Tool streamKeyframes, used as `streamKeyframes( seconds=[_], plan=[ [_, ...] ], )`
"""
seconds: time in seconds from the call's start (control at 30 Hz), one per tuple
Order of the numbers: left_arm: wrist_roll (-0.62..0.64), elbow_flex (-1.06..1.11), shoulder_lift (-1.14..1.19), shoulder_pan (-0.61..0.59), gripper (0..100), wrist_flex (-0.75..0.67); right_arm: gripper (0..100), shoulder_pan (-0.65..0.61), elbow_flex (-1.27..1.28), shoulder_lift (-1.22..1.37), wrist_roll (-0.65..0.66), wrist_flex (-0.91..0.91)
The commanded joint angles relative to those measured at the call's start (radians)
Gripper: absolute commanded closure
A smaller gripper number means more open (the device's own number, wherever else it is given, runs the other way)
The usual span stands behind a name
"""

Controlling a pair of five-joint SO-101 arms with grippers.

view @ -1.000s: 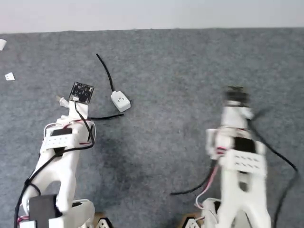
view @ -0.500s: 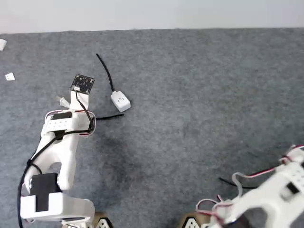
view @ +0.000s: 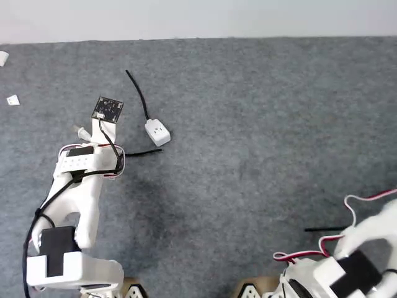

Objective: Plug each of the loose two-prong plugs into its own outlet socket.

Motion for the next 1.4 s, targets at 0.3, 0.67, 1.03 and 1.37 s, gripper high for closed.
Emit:
streamKeyframes(
  seconds=[0.3, 0.67, 1.03, 1.37],
  plan=[
    [-0.002, -0.045, -0.018, -0.011, 91, -0.006, 99.0, -0.22, -0.293, -0.077, -0.244, 0.529],
    [0.008, -0.058, -0.018, 0.003, 90, 0.018, 99.0, -0.723, 0.486, -0.229, -0.321, -0.058],
    [0.25, -0.288, -0.006, 0.181, 90, 0.158, 98.7, -0.868, 0.678, -0.182, -0.141, -0.423],
    [0.612, -0.576, 0.083, 0.308, 90, 0.304, 98.7, -0.863, 0.64, -0.143, -0.141, -0.395]
  ],
)
